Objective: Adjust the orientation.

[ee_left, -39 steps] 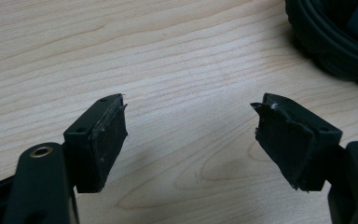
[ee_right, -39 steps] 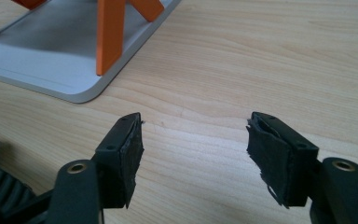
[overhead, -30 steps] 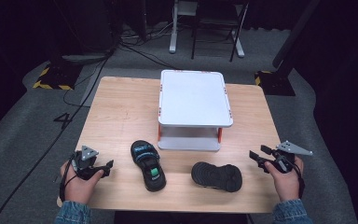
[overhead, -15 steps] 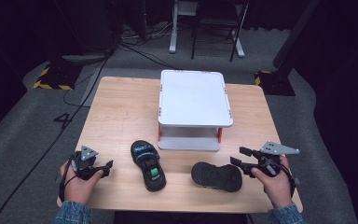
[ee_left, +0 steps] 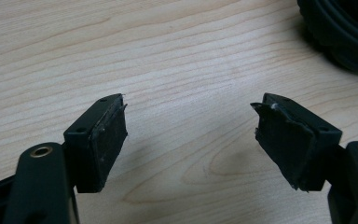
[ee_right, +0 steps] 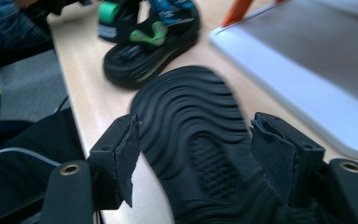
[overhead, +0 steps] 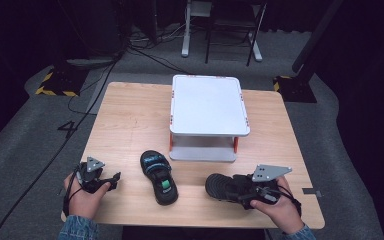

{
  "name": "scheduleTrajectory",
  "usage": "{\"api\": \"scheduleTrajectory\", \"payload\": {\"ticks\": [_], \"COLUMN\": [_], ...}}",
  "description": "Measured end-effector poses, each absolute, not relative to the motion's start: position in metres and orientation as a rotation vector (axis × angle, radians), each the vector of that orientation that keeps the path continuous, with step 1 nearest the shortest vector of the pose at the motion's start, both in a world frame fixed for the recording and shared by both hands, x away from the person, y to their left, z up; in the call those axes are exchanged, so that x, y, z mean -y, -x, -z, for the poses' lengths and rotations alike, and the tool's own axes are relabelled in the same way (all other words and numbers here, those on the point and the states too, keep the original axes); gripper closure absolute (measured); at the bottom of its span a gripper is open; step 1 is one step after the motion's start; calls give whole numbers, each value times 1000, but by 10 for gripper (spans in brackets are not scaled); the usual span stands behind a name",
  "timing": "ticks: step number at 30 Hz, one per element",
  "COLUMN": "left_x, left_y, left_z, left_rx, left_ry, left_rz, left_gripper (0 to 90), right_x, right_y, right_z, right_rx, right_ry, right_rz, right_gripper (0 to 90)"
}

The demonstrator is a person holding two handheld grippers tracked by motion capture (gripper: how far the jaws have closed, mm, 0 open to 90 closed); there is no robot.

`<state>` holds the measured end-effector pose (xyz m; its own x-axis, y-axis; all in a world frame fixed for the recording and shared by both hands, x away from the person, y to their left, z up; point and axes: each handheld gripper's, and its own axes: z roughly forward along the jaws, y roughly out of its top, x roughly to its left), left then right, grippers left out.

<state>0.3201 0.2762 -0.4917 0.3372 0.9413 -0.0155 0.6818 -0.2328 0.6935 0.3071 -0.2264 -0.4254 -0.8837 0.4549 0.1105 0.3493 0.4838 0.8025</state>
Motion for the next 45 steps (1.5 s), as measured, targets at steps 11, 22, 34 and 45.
{"api": "scheduleTrajectory", "payload": {"ticks": [11,22,34,45], "left_x": [-276,-276,-283,-287], "left_y": [-321,-320,-312,-306], "left_z": [494,495,498,502], "left_rx": [-1413,-1403,-1412,-1425], "left_ry": [-1998,-2001,-2001,-1999], "left_rz": [-561,-567,-555,-538], "left_gripper": [245,250,250,257], "right_x": [213,215,225,217], "right_y": [-306,-311,-331,-338], "right_z": [442,454,462,473], "right_rx": [-2626,-2507,-2419,-2476], "right_ry": [-608,-464,-563,-472], "right_rz": [-1344,-1339,-1278,-1137], "right_gripper": [228,244,273,178]}}
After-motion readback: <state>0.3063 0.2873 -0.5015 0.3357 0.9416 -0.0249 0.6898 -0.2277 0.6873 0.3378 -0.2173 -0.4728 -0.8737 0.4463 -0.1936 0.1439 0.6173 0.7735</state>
